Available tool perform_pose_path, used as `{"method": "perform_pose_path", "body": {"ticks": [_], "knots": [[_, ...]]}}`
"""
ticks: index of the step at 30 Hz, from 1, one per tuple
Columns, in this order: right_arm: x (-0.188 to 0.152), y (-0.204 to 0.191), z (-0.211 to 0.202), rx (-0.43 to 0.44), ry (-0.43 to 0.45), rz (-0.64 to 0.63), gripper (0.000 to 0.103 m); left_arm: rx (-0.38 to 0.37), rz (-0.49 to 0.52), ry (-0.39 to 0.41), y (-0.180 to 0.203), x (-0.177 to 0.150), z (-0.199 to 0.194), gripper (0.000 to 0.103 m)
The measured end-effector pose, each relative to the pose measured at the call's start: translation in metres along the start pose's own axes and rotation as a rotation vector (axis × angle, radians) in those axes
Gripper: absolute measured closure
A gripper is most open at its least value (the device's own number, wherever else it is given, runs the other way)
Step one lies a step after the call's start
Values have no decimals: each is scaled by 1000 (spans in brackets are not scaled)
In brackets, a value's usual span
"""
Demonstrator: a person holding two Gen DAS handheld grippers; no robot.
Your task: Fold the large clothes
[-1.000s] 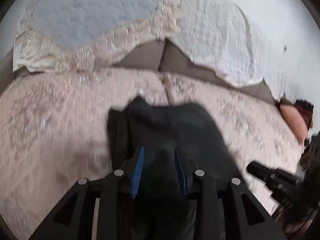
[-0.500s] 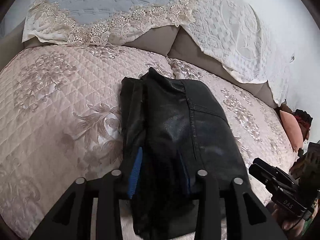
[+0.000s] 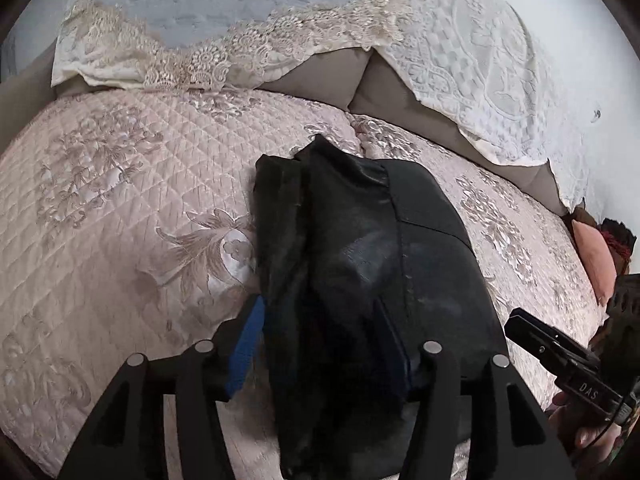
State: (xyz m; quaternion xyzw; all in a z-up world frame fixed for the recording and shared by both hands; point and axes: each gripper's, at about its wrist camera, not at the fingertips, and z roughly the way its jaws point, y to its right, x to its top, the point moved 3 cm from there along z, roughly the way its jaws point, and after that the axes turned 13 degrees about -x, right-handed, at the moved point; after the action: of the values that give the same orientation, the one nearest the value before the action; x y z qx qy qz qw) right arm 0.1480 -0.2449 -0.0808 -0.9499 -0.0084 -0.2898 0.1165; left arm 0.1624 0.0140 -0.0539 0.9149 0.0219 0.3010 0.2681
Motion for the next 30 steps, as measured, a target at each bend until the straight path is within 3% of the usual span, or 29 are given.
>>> {"method": "perform_pose_path", "body": {"ticks": [5, 10, 15, 20, 23, 25, 27, 30], "knots": [[4, 15, 21, 26, -54, 55, 46, -17, -46, -35, -16, 0, 18, 37], [3, 17, 24, 21, -65, 61, 44, 2, -55, -34, -13, 0, 11, 36], [18, 6, 3, -3, 24, 29, 44, -29, 20, 68, 18, 28, -13, 36], [26, -8, 5, -26, 54, 4, 44, -61, 76, 126, 51, 77, 7, 36], [33, -11, 8, -49, 70, -6, 44, 3, 87, 94, 42, 91, 42, 36], [39, -8, 14, -84, 82, 2, 44, 56, 64, 23, 23, 84, 68, 38], [44, -2, 20, -91, 75, 28, 44, 45, 23, -8, 2, 69, 80, 39], [42, -2, 34, -90, 51, 25, 44, 10, 6, 38, -10, 58, 76, 39]]}}
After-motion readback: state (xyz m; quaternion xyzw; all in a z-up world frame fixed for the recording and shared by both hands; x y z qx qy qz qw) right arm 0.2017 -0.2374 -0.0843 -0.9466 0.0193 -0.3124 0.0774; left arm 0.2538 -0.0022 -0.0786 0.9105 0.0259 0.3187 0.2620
